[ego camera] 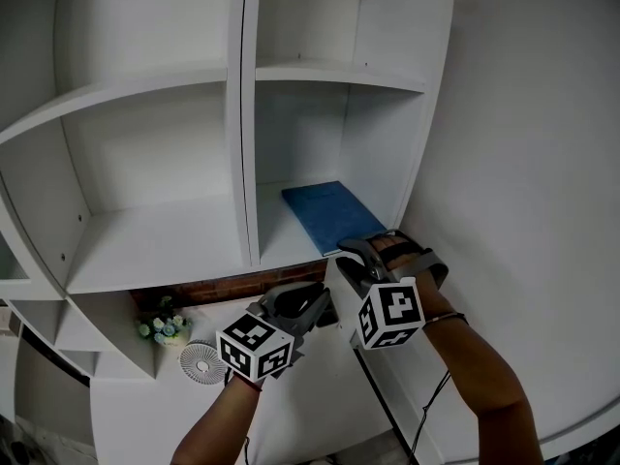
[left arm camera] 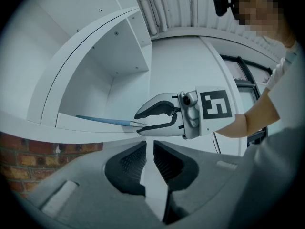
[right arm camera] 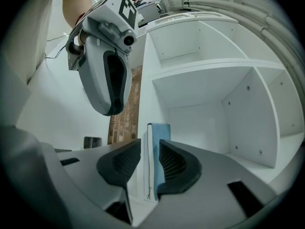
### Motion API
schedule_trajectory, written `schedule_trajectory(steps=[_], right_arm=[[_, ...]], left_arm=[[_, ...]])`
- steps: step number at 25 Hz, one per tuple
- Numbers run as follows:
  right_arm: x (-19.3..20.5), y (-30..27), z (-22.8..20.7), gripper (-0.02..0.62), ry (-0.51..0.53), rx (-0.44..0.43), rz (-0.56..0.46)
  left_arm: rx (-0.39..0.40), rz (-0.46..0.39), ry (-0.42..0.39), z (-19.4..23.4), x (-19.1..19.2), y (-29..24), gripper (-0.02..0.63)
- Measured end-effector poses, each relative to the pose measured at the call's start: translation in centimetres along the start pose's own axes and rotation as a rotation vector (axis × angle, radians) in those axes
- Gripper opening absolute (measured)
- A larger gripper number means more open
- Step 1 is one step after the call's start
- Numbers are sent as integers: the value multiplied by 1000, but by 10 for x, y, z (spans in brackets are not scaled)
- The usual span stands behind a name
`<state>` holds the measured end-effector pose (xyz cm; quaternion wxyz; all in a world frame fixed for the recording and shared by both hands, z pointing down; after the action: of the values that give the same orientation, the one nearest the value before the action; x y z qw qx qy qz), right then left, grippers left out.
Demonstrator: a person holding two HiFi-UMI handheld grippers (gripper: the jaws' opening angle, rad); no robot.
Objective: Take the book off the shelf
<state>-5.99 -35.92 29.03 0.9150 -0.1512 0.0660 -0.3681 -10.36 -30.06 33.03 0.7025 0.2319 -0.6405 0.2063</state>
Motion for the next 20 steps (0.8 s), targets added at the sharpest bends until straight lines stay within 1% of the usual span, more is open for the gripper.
schedule_trajectory(steps=[3, 9, 15, 20], right_arm=[[-2, -5, -2, 130, 11, 35, 4], [-5, -10, -3, 129, 16, 53, 8], [-6, -13, -1, 68, 37, 72, 12], [-7, -12, -1, 57, 38, 83, 20]], left_arm=[[-2, 2, 3, 1, 1, 1, 52], [-4, 1, 9, 2, 3, 2, 52], [-7, 1, 13, 2, 4, 3, 52], [-5, 6, 17, 1, 6, 4, 52]])
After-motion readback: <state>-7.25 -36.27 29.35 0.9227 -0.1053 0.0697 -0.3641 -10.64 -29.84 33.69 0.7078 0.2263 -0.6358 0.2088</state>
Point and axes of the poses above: the fingertips, and each gripper's own axes: y backward along the fingers, z to its left, x out of its underside, the point moved 4 cm from there along y, backward along the fingers, and after that the axes turned 3 degrees about y, right-handed, at the moved point
